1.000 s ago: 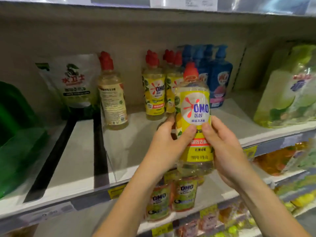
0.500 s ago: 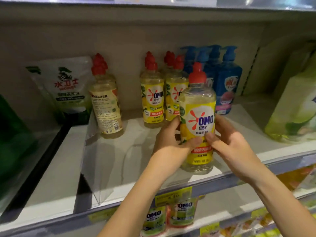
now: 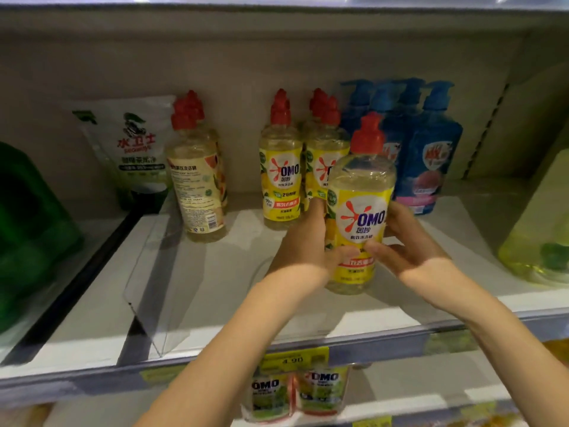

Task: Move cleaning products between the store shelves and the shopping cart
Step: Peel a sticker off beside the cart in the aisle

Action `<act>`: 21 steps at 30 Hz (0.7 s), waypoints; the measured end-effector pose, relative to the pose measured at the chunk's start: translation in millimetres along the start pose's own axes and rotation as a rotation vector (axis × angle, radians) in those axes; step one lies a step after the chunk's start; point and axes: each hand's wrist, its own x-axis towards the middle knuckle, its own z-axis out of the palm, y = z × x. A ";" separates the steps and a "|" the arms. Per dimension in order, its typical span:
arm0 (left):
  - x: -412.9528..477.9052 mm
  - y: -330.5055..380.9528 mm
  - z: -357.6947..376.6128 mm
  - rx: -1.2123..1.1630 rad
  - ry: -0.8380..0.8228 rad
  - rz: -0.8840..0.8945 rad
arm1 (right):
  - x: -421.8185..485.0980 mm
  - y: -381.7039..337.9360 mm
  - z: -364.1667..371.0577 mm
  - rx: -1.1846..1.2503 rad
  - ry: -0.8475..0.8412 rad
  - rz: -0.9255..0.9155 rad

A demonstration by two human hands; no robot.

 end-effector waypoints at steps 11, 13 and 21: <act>50.4 -5.3 2.1 0.127 0.082 -0.019 | 60.1 16.8 0.6 -0.101 -0.051 0.024; 56.3 -5.6 2.0 0.165 0.114 -0.026 | 66.6 18.0 2.7 -0.117 -0.044 0.034; 68.1 -16.5 4.5 0.165 0.186 -0.033 | 75.7 16.7 9.0 -0.067 -0.020 0.078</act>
